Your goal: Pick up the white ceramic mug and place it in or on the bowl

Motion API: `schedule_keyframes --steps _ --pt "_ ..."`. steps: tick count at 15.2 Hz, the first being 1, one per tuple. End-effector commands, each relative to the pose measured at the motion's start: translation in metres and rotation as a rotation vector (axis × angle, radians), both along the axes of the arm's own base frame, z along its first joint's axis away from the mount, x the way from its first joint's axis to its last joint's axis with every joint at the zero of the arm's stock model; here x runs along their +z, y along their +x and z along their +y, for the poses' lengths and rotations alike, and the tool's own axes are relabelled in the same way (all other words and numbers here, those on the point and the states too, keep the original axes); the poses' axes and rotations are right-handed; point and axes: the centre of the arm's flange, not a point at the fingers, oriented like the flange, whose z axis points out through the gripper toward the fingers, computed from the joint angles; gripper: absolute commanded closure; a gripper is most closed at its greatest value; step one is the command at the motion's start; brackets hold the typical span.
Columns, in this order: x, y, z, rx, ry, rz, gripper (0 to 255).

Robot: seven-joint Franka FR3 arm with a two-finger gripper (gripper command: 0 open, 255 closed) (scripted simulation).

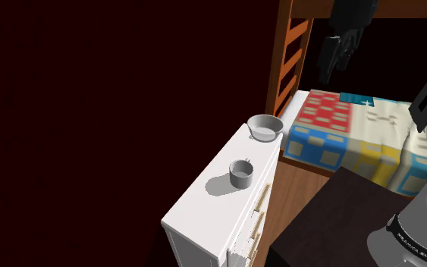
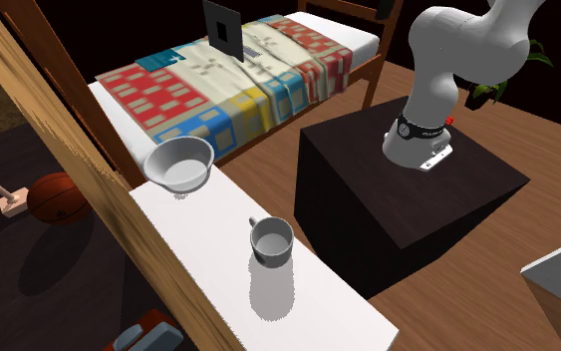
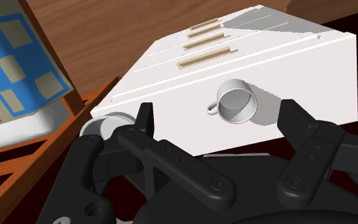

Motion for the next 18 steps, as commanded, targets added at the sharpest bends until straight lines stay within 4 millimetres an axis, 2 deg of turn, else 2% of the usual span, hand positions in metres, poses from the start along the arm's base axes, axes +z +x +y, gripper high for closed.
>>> schedule_keyframes --steps 1,18 --pt "0.000 0.000 0.000 0.000 0.000 0.000 0" --pt "-0.194 0.099 0.055 0.055 0.024 0.024 0"
